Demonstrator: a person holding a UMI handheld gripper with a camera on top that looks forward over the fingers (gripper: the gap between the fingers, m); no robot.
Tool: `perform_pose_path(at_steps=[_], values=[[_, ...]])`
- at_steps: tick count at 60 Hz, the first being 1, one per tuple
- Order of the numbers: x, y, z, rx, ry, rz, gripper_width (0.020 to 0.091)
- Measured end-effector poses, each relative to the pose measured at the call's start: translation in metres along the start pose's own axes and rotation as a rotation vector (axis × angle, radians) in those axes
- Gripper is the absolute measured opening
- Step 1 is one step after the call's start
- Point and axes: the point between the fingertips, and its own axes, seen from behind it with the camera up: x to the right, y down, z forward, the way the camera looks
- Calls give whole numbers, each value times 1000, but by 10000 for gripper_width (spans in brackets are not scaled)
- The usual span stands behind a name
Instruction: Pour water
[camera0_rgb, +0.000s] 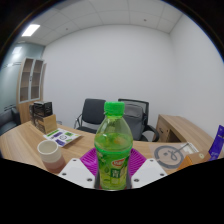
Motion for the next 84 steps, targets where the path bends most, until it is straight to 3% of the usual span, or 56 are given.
perform_pose_path(at_steps=[13,18,22,26,30,33,43,51,67,84], values=[[10,9,2,56,-5,53,370],[13,9,1,60,-2,79,488],[13,10,1,54,-8,89,537],[11,14,-1,23,-15,114,589],[15,23,-11,-30,-6,144,710],[16,30,-25,-58,4,167,748],[8,43,-104,-157,43,190,764],[-8,22,-177,-196,77,196,783],[-24,-37,-272,-163,172,188,783],[-25,-56,-316,-164,254,181,782]])
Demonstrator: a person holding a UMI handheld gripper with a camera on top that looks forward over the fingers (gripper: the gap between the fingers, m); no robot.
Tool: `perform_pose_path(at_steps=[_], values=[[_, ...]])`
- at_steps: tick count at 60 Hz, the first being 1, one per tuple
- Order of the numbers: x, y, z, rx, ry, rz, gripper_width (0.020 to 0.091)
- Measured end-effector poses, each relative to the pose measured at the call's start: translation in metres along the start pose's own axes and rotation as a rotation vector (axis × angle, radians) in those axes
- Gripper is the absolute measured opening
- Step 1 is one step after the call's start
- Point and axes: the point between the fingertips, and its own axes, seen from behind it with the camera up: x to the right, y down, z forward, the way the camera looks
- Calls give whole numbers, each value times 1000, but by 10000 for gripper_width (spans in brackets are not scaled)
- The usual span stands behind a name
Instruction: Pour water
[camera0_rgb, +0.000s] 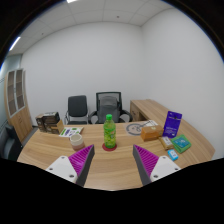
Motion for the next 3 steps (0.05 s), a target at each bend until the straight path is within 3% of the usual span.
perform_pose_path(at_steps=[3], values=[[1,-2,-5,9,8,-2,783]])
